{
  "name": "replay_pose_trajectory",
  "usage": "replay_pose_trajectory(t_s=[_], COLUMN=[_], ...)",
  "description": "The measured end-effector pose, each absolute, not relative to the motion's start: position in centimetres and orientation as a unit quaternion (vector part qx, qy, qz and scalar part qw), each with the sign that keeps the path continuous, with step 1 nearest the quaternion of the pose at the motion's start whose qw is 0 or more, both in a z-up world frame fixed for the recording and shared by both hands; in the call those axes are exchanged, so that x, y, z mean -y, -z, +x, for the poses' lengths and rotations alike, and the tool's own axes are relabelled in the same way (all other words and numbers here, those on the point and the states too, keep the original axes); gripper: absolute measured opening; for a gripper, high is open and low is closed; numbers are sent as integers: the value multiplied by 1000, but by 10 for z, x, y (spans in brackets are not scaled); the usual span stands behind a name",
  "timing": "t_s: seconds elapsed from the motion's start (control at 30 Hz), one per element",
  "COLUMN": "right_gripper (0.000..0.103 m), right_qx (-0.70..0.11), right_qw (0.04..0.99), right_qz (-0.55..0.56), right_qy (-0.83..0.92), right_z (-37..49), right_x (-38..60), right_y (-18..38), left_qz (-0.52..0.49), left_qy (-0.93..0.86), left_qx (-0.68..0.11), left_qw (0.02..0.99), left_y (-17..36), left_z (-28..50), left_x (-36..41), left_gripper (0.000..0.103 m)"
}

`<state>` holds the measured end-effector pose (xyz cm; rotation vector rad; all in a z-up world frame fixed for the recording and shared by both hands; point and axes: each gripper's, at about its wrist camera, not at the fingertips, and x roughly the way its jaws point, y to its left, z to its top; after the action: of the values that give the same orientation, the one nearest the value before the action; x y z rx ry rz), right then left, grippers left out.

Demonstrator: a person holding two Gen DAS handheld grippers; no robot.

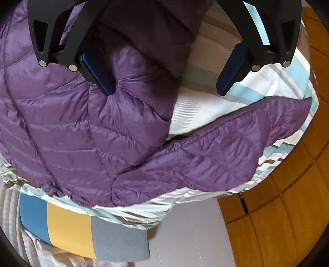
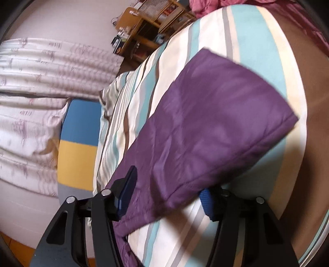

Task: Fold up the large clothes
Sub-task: 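Grasp the sleeve cuff with the right tool and lift it, then carry the sleeve across the jacket body with the right tool and release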

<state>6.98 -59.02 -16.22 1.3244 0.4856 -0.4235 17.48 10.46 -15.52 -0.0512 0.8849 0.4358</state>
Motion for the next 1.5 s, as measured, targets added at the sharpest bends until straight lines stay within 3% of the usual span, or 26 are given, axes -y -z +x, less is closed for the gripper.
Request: replay_pose_trajectory(t_s=[0.07, 0.13, 0.43, 0.7, 1.17, 1.5], right_gripper=[31, 19, 18, 13, 11, 13], right_qx=[-218, -225, -240, -249, -285, -276], right_qw=[742, 745, 867, 948, 954, 920], right_qz=[601, 590, 382, 168, -41, -210], right_qy=[204, 217, 210, 103, -86, -184], right_z=[72, 71, 110, 166, 246, 253], right_x=[597, 595, 537, 404, 206, 83], right_y=[165, 168, 110, 64, 89, 124], left_qz=[-31, -44, -96, -106, -109, -108], left_qy=[-207, -200, -176, -174, -172, -172], left_qx=[-428, -432, -434, -424, -418, -416], left_qw=[879, 878, 878, 883, 886, 886], left_y=[159, 162, 169, 169, 170, 171], left_z=[175, 176, 173, 168, 166, 165], left_x=[-106, -109, -119, -122, -123, -123], left_gripper=[100, 100, 100, 100, 100, 100])
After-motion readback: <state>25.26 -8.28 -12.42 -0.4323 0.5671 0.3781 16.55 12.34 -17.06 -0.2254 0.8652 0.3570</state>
